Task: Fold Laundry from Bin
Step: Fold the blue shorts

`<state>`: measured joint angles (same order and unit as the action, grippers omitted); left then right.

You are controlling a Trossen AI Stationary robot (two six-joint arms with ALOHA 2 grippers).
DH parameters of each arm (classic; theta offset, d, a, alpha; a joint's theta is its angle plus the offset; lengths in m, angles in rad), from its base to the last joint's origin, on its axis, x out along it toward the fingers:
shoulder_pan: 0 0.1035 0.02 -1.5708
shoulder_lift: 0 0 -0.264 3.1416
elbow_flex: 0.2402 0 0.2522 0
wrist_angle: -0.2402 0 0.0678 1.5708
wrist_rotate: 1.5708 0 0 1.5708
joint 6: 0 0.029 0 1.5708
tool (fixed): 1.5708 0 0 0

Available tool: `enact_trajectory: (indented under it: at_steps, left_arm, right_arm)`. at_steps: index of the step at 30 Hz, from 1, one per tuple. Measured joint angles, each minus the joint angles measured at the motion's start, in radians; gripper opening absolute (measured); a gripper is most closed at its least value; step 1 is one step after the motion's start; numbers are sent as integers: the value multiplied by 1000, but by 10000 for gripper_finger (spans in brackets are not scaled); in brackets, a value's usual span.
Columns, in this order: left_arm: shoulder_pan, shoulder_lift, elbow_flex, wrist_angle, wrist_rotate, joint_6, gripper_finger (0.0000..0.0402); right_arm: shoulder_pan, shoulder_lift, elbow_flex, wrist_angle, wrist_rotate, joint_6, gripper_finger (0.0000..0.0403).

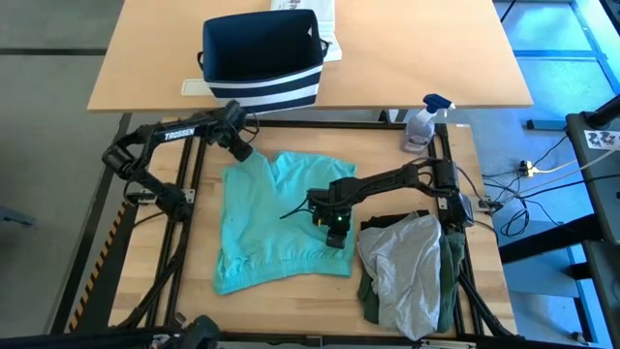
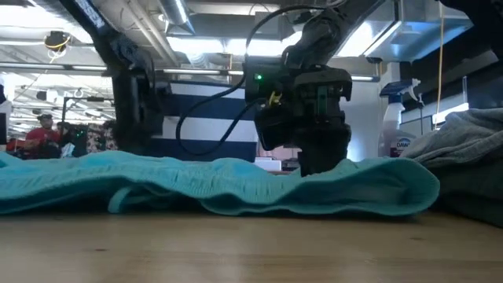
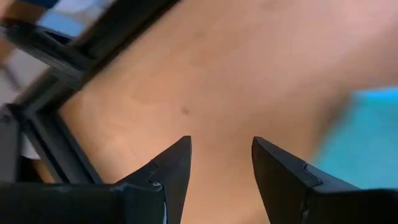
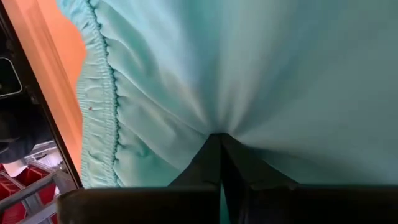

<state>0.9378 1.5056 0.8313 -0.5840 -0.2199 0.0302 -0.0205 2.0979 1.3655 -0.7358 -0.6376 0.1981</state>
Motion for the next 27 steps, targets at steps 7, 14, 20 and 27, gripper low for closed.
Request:
enact_trajectory:
  at_steps: [7,14,20,27]
  left_arm:
    - [-47,-158,142,-357,154,82,157]
    - [-16,-177,116,-538,323,74,158]
    - [-21,-140,56,-530,316,89,176]
    - [-17,-128,9,-482,270,131,210]
  right_arm:
    - [-28,0,0,1,5,-12,1]
    - [-34,0,0,0,-1,-53,1]
    - [-33,0,0,-45,-2,-98,1]
    - [-32,0,0,-60,-4,-127,1]
